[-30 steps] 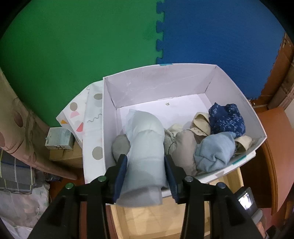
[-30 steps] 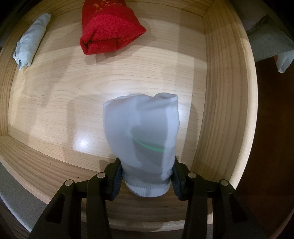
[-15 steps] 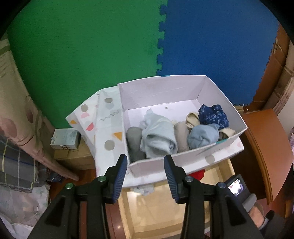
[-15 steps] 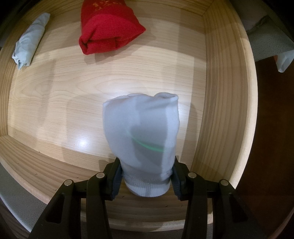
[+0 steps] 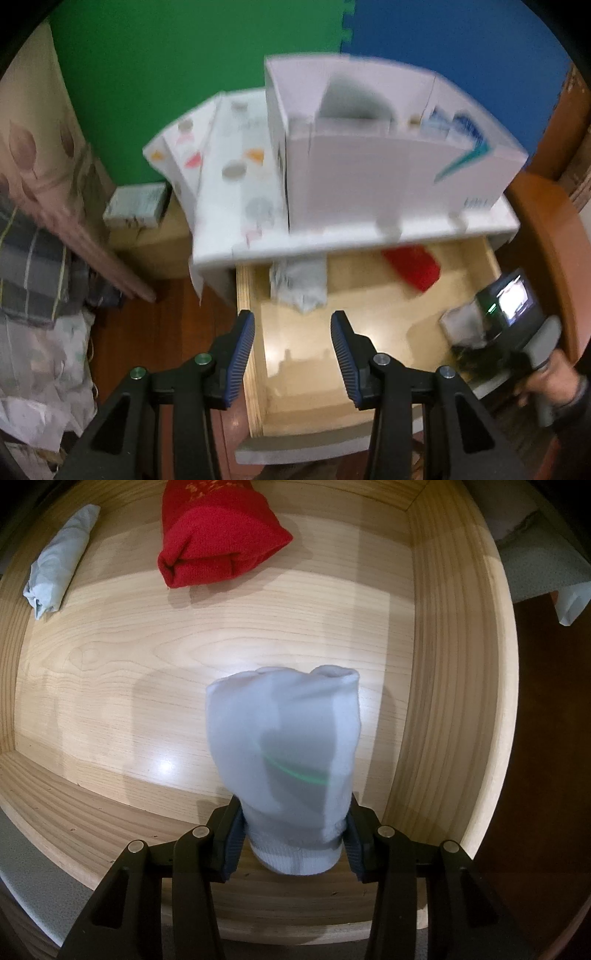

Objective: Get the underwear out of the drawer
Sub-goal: 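Return the open left gripper over the drawer, then carry the white folded underwear into the white box with the right gripper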

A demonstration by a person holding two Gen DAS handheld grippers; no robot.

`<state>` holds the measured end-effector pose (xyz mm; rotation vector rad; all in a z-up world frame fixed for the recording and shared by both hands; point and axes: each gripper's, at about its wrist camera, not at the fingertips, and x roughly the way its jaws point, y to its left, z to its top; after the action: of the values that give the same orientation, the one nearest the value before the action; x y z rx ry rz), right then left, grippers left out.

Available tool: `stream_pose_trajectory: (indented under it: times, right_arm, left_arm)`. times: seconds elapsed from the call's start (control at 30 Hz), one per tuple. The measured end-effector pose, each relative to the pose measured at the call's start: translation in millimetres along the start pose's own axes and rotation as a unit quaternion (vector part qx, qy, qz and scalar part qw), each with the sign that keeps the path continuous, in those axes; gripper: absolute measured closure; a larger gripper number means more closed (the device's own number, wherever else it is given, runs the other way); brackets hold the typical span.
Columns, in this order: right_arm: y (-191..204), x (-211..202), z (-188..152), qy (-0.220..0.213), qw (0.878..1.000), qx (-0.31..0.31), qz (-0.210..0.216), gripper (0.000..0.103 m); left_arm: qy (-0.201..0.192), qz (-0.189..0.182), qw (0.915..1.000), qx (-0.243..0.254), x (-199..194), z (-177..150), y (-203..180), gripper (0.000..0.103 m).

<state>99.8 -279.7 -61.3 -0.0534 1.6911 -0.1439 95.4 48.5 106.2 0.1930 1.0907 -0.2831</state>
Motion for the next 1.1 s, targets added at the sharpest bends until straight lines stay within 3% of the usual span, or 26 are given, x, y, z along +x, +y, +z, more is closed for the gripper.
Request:
stream_pose_trajectory:
  times: [0.2,0.5,0.67,1.1]
  right_arm:
    - [3.8,1.2,0.7,0.002,1.0,0.0,0.0,0.062]
    - [5.2,2.4,-2.1,0.0,1.0,0.001,-0.001,0.062]
    - [5.8,3.0,-5.0,-0.002,1.0,0.002,0.0,0.062]
    - [9.7,5.8,-14.5,-0.02,1.0,-0.003,0.003,0.062]
  left_arm:
    - [0.03,0.004,0.9994,-0.015,42.9,-35.1,-5.3,0.059]
    - [0.045,-0.008,0.9975,-0.054,79.5,-57.1,-2.5,0.059]
    - [0.045,-0.018,0.9961,-0.073,85.1,-58.6,3.4,0.059]
    - [0.03,0.0,0.9959,-0.085,84.9,-60.4,2.1,0.059]
